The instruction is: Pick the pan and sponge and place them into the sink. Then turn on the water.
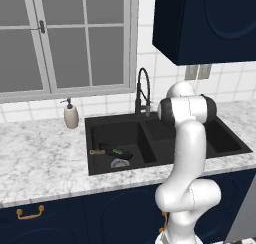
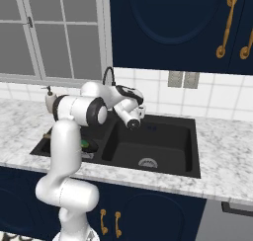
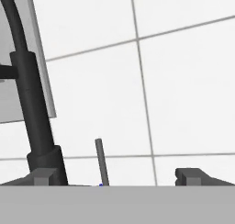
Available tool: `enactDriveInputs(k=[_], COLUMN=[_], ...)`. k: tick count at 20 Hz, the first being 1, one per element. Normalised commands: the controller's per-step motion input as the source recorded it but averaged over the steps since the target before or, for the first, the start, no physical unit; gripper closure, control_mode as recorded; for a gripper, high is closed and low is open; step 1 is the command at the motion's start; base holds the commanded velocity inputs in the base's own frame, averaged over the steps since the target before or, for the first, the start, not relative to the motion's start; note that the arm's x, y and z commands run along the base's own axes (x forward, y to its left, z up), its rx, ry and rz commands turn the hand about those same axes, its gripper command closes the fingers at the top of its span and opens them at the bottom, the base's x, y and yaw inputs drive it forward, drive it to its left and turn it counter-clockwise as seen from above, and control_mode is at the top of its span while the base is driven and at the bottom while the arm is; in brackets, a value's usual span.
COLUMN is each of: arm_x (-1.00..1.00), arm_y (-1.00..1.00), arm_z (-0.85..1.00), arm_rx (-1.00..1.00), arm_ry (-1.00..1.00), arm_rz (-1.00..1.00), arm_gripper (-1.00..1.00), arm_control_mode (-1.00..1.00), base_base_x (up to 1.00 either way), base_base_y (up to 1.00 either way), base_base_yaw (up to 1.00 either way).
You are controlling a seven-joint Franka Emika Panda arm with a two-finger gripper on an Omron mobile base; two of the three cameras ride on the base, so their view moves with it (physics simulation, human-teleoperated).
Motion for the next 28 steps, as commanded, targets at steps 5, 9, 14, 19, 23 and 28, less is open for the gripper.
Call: enactDriveInputs(k=[5,9,14,19,23,28], arm_x=[0.02,0.0,0.0,0.12,0.21,0.11], arm_y=[0.0,0.02,0.0,0.0,0.0,0.0], arm_z=[0.0,0.0,0.0,0.0,0.0,0.0], arm_rx=[0.0,0.0,0.0,0.0,0.0,0.0], arm_ry=[0.0,0.0,0.0,0.0,0.0,0.0], arm_rz=[-0.01,-0.08,-0.09,-0.02,0.0,0.0], arm_gripper=[-1.0,-1.0,-1.0,-1.0,-1.0,-1.0], arm_control_mode=[-1.0,-1.0,-1.0,-1.0,-1.0,-1.0], base_base_x=[0.0,0.0,0.0,0.0,0.0,0.0], base_base_y=[0.0,0.0,0.0,0.0,0.0,0.0], base_base_yaw=[0.0,0.0,0.0,0.0,0.0,0.0])
